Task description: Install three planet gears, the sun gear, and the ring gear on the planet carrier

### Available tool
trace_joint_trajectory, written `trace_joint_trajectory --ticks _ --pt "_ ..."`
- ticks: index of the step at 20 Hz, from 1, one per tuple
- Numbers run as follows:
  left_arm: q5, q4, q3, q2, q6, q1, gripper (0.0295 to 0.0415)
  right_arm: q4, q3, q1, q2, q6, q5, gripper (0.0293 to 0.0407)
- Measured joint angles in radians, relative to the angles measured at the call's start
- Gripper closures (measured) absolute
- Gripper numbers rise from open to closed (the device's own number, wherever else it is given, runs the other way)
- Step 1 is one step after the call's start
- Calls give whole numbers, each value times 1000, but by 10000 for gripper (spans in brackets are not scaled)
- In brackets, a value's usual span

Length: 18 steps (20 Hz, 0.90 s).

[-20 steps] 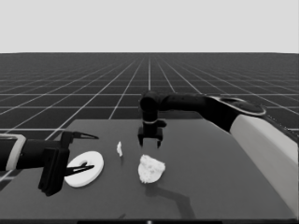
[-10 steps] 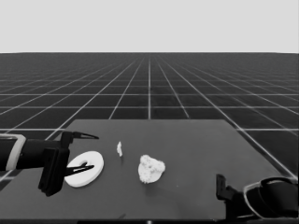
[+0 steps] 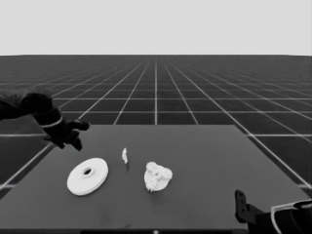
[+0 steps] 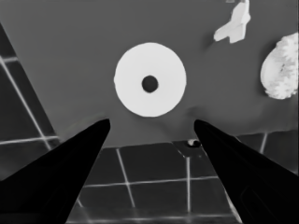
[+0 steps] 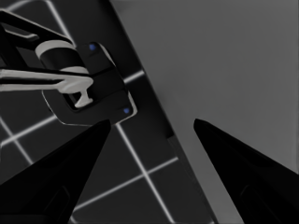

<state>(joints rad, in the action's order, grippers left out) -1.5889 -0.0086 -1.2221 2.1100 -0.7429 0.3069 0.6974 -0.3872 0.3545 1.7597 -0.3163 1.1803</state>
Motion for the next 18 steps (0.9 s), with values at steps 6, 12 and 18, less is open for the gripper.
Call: trace_joint_trajectory --ticks 6,12,18 --pt "74 55 -161 63 -27 -163 326 0 0 0 0 0 0 315" --pt "250 209 -306 139 8 -431 326 0 0 0 0 0 0 315" --pt "257 213 -317 145 12 -438 362 0 0 0 0 0 0 315"
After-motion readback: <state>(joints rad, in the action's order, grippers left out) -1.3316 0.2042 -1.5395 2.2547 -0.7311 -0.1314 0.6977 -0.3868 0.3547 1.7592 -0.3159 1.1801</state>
